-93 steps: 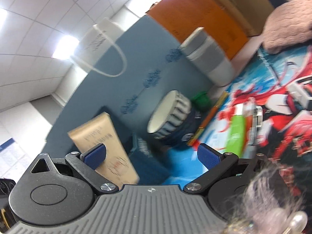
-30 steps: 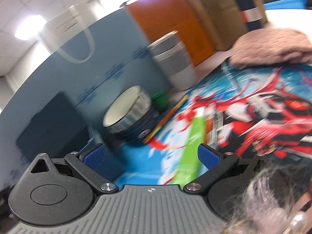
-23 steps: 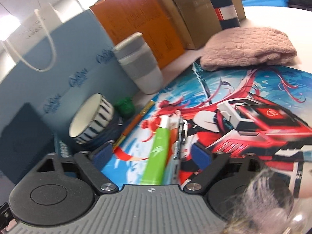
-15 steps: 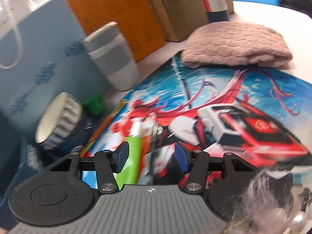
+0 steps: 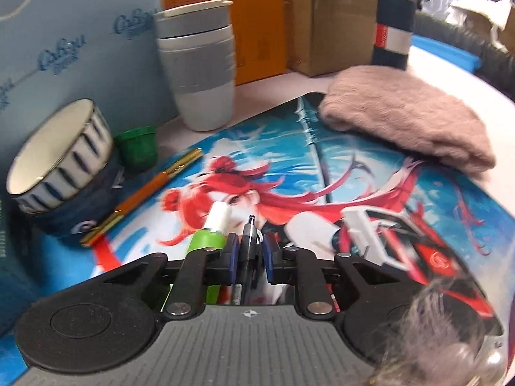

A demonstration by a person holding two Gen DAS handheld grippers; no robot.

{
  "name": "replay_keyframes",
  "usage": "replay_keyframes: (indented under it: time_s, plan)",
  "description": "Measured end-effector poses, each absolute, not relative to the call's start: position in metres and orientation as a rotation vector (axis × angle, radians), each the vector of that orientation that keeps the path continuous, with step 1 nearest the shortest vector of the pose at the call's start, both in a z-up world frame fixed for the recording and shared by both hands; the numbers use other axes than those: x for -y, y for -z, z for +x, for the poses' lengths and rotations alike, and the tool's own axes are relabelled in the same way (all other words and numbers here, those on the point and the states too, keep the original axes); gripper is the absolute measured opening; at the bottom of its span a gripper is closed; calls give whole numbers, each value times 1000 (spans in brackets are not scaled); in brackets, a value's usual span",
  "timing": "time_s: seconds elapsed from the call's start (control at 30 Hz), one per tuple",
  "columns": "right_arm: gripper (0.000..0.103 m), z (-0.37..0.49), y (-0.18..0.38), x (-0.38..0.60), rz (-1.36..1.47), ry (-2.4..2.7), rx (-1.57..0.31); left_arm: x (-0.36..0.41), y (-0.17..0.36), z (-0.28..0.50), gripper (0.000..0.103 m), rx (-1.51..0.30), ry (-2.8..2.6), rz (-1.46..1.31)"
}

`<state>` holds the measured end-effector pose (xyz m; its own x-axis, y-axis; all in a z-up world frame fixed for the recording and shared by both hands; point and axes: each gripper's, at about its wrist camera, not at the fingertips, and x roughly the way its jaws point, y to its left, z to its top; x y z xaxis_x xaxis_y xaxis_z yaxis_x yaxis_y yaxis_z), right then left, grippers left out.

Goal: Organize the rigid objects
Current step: 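Reach the right gripper to the mousepad and grasp the dark blue pen, then carry the blue pen with the right gripper into the box and release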

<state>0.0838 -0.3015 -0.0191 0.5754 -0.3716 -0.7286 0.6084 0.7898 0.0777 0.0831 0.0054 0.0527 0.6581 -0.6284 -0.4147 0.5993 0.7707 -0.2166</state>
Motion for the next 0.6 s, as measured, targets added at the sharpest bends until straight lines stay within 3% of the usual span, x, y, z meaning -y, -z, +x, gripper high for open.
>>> replay_keyframes:
  time_s: [0.6]
  plan:
    - [10,12,-95,238,313,389,-386,-53,-67,92,101,-437,583,-184]
